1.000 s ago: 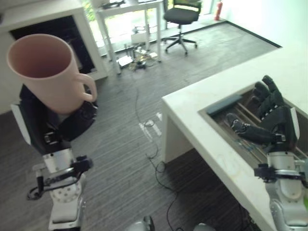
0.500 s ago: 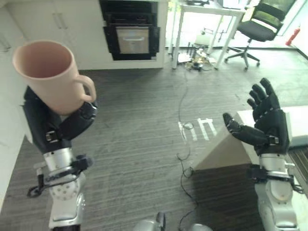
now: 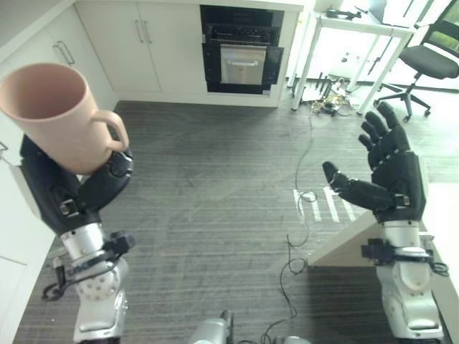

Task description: Place the dishes in the dishwasher.

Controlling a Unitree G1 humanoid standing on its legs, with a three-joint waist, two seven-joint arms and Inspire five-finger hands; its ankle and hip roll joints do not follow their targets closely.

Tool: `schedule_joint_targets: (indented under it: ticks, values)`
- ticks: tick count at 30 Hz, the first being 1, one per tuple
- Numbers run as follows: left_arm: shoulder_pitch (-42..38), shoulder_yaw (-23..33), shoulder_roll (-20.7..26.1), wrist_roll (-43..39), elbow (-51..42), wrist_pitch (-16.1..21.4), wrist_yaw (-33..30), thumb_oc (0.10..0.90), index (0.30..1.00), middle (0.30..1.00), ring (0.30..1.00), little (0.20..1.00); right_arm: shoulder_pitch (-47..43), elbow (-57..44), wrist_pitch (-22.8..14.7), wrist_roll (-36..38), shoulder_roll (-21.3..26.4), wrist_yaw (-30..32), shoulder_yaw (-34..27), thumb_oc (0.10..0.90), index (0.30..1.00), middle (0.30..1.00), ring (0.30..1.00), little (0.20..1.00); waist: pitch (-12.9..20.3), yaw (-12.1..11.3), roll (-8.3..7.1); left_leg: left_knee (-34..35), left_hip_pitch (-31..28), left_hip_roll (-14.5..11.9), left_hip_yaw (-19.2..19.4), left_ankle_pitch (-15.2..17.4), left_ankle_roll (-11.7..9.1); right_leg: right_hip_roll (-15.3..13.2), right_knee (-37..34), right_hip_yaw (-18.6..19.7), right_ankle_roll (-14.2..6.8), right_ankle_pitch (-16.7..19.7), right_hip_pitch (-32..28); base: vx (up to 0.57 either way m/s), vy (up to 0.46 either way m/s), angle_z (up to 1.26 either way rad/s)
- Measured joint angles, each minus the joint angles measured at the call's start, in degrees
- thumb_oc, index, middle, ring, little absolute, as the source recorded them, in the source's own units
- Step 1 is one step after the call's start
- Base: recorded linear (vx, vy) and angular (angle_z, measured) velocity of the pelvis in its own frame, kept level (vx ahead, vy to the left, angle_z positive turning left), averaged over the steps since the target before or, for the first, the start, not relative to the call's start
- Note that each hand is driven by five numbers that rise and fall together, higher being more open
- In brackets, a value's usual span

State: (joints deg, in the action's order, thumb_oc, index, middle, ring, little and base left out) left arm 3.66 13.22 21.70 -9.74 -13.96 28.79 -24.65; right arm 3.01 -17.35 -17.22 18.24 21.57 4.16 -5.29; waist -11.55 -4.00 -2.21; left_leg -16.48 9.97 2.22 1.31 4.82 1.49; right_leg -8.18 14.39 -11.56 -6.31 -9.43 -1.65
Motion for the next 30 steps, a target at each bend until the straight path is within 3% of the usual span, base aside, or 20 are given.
schedule_joint_targets:
  ticks: [6,11,12,15,21,24,26,28,29,30]
  values:
    - [1.56,0.05,-0.02,1.58,-0.36,-0.04,-0.02,0.4,0.3,0.3,0.3,0.3,-0.21,0.0,0.32,-0.03,1.17,-0.42,0.04,0.8,0.9,0.9,0.9,0.9,1.21,-1.01,2.06,0.9,0.08,0.03,-0.29,-0.83,0.21,0.25,-0.2,-0.51,0.09,-0.07,0.09,-0.01,-0.003,0.05]
    - [1.81,0.02,-0.02,1.54,-0.36,-0.08,0.1,0.4,0.3,0.3,0.3,0.3,-0.17,0.0,0.56,-0.05,1.46,-0.39,0.03,0.8,0.9,0.9,0.9,0.9,1.32,-0.67,2.25,0.88,0.15,0.35,-0.47,-0.87,0.27,0.08,-0.21,-0.59,0.14,-0.14,0.12,0.0,0.016,0.02]
    - [1.83,0.01,-0.02,1.51,-0.36,-0.08,0.24,0.4,0.3,0.3,0.3,0.3,0.91,0.0,1.27,-0.1,1.47,-0.4,0.01,0.8,0.9,0.9,0.9,0.9,1.76,0.62,1.53,1.23,0.14,1.03,-0.84,-1.11,0.64,-0.57,0.27,-0.54,0.07,-0.17,0.16,0.04,0.017,0.01]
    - [1.76,-2.78,0.02,-3.81,-0.54,-0.07,2.85,0.4,0.3,0.3,0.3,0.3,2.4,-0.02,1.21,-0.13,1.86,-0.39,-0.3,0.8,0.9,0.9,0.9,0.9,1.8,1.66,1.41,1.62,-0.03,1.06,0.04,-0.56,0.35,-0.73,0.56,0.29,0.09,-0.18,-0.35,0.09,-0.005,0.05]
    - [1.59,-9.38,0.13,-5.59,0.48,-0.12,8.05,0.4,0.3,0.3,0.3,0.3,4.59,-0.01,1.45,-0.11,2.09,-0.12,-0.48,0.8,0.9,0.9,0.9,0.9,2.16,6.99,0.35,1.76,-1.02,1.6,-0.08,-0.51,0.72,-0.96,0.74,1.53,0.13,-0.2,-0.6,0.07,-0.059,-0.04]
    - [1.46,-10.73,0.25,-5.56,0.43,-0.12,9.32,0.4,0.3,0.3,0.3,0.3,5.48,-0.02,1.47,-0.08,2.7,0.08,-0.41,0.8,0.9,0.9,0.9,0.9,2.19,7.37,0.24,2.38,-1.51,1.18,-0.5,-1.01,0.97,-0.48,1.4,2.36,0.5,-1.42,0.55,0.08,-0.13,-0.09]
    - [1.69,-10.12,0.4,-5.88,0.47,-0.14,9.0,0.4,0.3,0.3,0.3,0.3,5.93,-0.01,1.82,-0.02,3.56,-0.13,0.02,0.8,0.9,0.9,0.9,0.9,2.16,7.31,0.08,4.32,-2.56,0.7,-0.85,-2.14,-0.09,2.04,1.77,6.66,2.38,-2.74,1.09,0.11,-0.166,0.04]
    - [2.37,-9.23,0.44,-5.88,0.12,-0.11,8.76,0.4,0.3,0.3,0.3,0.3,5.95,-0.01,1.94,-0.02,4.51,-0.72,0.28,0.8,0.9,0.9,0.9,0.9,2.06,6.61,-0.23,6.99,-4.36,0.19,0.08,-4.45,-1.62,2.94,2.65,7.6,2.72,-3.41,1.01,0.06,-0.179,-0.04]
    - [2.85,-8.66,0.65,-5.93,-0.36,-0.1,8.49,0.4,0.3,0.3,0.3,0.3,5.66,0.0,1.99,-0.02,4.66,-0.96,0.84,0.8,0.9,0.9,0.9,0.9,1.66,5.89,-0.88,6.64,-4.41,-0.4,1.41,-5.64,-4.26,3.81,4.12,8.14,4.81,-4.33,1.6,0.07,-0.139,0.03]
    - [2.64,-8.38,1.23,-5.95,-0.87,-0.09,8.06,0.4,0.3,0.3,0.3,0.3,5.41,-0.07,1.98,-0.03,4.62,-1.07,1.51,0.8,0.9,0.9,0.9,0.9,0.66,5.81,-2.86,2.95,-2.25,-0.27,4.16,-7.61,-7.02,3.8,5.78,8.83,6.84,-4.89,2.2,0.09,-0.079,0.32]
